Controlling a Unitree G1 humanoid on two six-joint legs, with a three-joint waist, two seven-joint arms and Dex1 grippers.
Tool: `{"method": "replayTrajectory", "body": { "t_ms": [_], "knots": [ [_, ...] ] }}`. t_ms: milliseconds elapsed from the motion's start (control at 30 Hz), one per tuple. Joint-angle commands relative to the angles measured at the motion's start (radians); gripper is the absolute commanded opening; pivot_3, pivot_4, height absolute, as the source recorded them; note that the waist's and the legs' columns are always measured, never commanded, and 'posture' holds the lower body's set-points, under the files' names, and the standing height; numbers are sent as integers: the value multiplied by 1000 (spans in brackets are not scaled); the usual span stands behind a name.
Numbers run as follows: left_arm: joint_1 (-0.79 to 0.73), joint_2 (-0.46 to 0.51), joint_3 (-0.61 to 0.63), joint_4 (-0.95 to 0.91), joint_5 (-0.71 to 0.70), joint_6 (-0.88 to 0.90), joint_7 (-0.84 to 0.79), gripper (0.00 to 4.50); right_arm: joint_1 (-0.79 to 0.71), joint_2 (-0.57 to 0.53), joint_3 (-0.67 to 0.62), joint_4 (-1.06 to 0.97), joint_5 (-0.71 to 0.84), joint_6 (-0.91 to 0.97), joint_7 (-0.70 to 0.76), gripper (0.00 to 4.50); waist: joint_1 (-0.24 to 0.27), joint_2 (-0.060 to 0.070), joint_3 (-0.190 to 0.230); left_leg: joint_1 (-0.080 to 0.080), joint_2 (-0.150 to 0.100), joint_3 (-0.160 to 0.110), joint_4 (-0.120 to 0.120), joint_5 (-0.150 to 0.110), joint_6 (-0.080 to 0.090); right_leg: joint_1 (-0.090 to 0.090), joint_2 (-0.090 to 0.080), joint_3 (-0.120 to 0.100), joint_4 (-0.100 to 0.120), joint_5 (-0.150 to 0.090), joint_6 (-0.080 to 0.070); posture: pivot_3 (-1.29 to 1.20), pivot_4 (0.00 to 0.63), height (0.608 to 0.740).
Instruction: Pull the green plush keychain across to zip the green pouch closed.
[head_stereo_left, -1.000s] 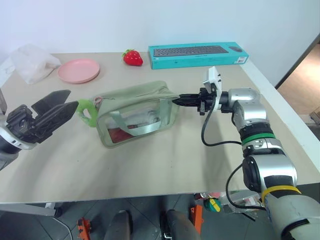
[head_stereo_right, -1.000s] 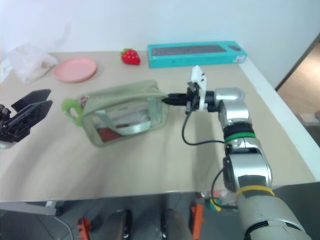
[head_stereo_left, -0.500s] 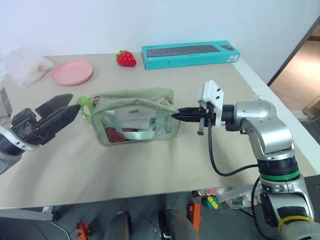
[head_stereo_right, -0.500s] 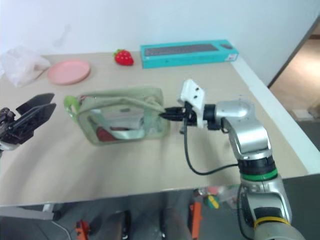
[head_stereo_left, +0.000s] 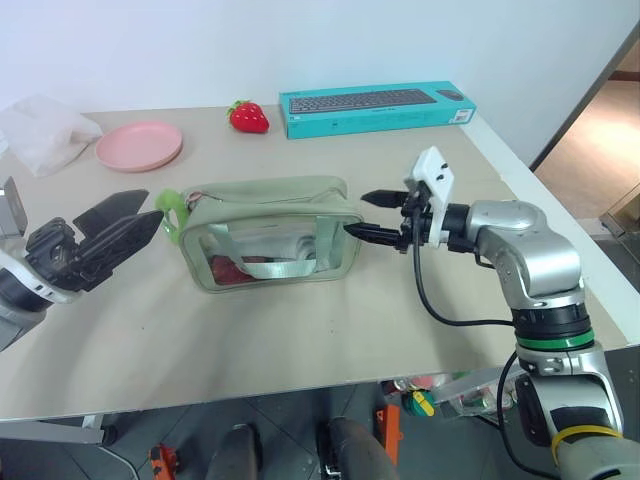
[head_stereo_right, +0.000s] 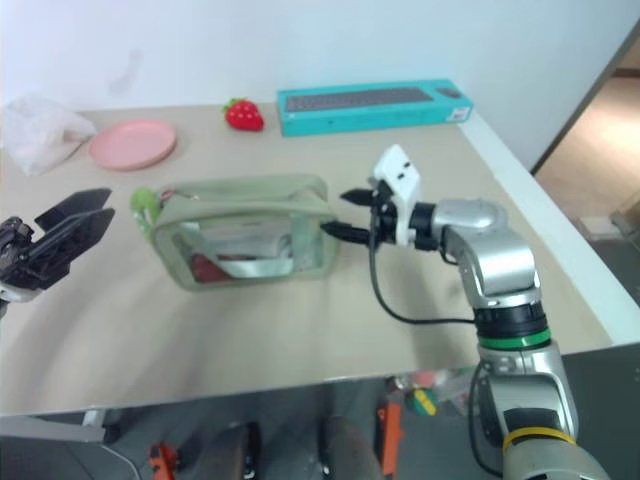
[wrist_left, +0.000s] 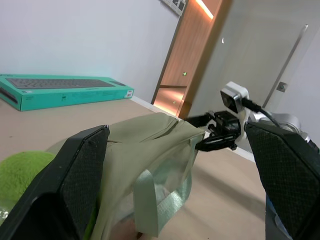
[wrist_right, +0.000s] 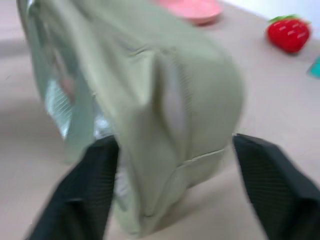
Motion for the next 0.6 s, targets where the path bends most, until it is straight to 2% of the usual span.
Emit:
{"method": "replayTrajectory", "body": {
  "t_ms": [33,100,267,600],
  "knots": [
    [-1,1,4,-21,0,-10,-9,4500,-35,-21,-67,8,69,-13,27,4492,0,0,0,0,0,0,0,0,0,0,0,0,0,0,0,0,150,740],
    [-4,0,-1,-18,1,-10,-12,4500,-54,-19,-70,18,94,-15,45,4492,-1,0,0,0,0,0,0,0,0,0,0,0,0,0,0,0,150,740],
    [-17,-5,-16,-6,6,-15,-15,4500,-83,-2,12,40,114,-32,137,4492,-2,0,0,0,1,0,0,0,0,0,1,0,0,0,0,0,150,740],
    [8,-36,-12,-37,10,-25,-6,4500,-167,55,151,212,44,-149,232,4492,-2,0,0,0,1,0,0,0,0,-1,2,1,0,1,0,0,150,740]
  ]
}}
